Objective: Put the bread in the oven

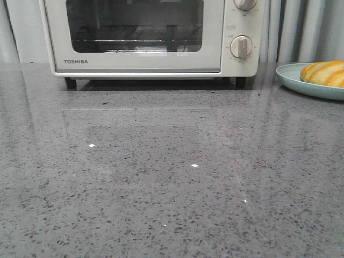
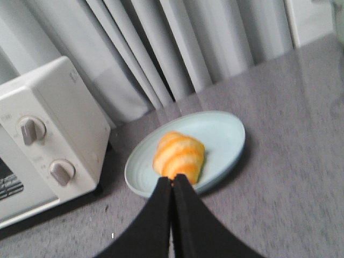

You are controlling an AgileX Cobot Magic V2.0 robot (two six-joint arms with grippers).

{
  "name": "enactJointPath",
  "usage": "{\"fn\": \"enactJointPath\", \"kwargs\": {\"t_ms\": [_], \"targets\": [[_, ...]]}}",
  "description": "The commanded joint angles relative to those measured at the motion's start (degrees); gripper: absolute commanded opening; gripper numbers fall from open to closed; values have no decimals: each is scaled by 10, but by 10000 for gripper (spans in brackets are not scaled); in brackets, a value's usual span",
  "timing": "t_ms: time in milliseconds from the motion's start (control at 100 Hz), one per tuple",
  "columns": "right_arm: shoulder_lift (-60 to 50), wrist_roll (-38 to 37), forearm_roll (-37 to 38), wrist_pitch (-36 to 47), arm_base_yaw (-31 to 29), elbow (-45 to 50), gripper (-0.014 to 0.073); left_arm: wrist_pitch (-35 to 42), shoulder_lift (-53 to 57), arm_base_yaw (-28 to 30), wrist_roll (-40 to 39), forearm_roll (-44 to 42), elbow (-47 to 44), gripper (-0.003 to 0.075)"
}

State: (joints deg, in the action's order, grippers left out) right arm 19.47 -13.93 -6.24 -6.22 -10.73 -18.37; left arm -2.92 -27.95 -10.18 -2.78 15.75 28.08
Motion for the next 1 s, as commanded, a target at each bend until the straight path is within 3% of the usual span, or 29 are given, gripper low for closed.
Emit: {"fn": "enactJointPath", "kwargs": {"t_ms": [0, 200, 340, 640, 990], "targets": [[46, 11, 11, 65, 6, -47, -49, 4, -93, -14, 1, -10, 80, -21], [67, 11, 14, 69, 28, -77, -49, -27, -259, -117, 87, -15, 235, -21], [67, 11, 14, 39, 47, -77, -49, -27, -356, -167, 93, -33, 327, -21], [67, 11, 14, 4, 80, -77, -49, -31, -499, -172, 93, -33, 465, -21], [67, 11, 14, 4, 83, -77, -49, 2, -585, -172, 93, -34, 485, -21]]}}
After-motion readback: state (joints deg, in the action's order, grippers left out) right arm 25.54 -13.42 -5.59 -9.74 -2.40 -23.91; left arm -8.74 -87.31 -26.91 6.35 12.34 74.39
